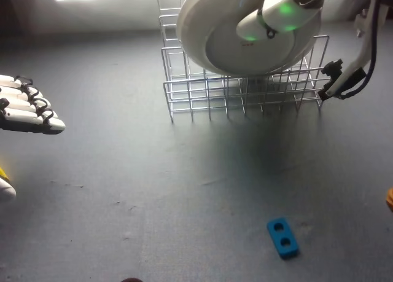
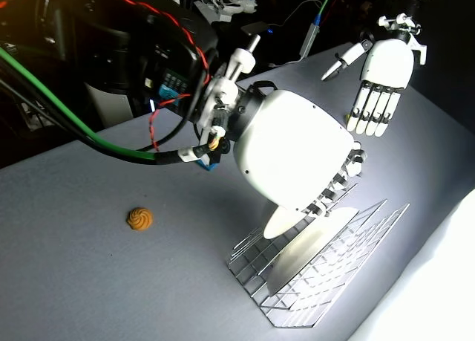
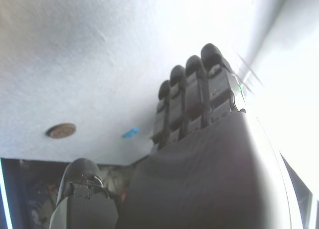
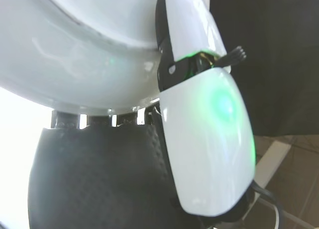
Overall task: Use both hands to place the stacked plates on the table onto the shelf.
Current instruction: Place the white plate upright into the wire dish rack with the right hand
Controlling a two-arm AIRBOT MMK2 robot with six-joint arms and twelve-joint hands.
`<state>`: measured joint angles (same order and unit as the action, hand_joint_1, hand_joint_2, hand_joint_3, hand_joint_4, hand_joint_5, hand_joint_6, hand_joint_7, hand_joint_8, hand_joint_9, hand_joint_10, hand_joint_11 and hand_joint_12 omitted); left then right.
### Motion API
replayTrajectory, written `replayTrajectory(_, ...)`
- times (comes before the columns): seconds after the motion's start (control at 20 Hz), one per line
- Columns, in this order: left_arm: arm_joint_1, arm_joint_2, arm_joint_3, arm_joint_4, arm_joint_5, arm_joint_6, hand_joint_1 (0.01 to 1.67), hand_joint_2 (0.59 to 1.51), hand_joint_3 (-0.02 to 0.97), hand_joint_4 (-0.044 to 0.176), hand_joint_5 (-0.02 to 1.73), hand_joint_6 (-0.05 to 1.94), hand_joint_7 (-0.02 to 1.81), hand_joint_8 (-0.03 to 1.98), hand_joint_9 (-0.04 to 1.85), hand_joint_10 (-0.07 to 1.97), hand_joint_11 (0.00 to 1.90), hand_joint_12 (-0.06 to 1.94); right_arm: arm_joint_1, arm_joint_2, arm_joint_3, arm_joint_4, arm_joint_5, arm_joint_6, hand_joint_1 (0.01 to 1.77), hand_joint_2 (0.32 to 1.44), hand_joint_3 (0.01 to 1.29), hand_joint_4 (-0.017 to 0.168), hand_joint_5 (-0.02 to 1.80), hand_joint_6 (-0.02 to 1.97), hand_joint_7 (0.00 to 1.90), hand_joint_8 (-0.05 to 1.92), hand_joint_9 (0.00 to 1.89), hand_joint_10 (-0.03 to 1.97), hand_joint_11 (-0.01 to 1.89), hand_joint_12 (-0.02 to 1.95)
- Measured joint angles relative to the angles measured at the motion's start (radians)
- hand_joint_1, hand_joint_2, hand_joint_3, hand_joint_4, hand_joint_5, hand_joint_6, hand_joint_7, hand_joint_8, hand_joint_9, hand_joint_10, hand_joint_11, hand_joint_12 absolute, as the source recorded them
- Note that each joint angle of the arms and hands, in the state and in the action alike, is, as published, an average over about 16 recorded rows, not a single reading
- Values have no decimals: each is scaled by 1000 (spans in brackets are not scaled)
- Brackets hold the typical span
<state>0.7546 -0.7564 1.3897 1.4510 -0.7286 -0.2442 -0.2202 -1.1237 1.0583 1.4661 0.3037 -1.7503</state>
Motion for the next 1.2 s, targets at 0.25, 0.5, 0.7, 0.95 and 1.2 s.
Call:
replayTrajectory(0.25,-1,0,0,4,17,19,20,1016,20,-1,131,6,172,1,120,19,17,312,-3,-33,24,-24,-4,-2,1380,1022,14,-6,847,1114,981,925,979,1053,865,986)
replayTrajectory(0.5,-2,0,-1,6,34,32,20,1017,20,-1,132,6,171,1,120,19,17,314,-12,-57,40,-53,-9,-5,1383,1022,14,-6,858,1095,982,914,961,1088,841,1013)
replayTrajectory(0.7,-2,0,-2,6,46,33,21,1017,20,-1,135,6,171,1,122,19,16,317,-21,-69,45,-75,-11,-8,1384,1022,14,-6,874,1075,983,900,947,1112,819,1035)
replayTrajectory(0.95,-3,0,-3,6,60,22,20,1017,20,-1,132,6,170,1,120,19,16,317,-33,-74,45,-93,-14,-13,1383,1021,14,-7,893,1043,987,877,946,1101,815,1046)
replayTrajectory(1.2,-4,0,-3,5,74,5,20,1017,21,-1,130,6,170,1,122,19,16,319,-42,-73,45,-104,-11,-16,1383,1021,14,-7,893,1051,985,878,941,1109,806,1048)
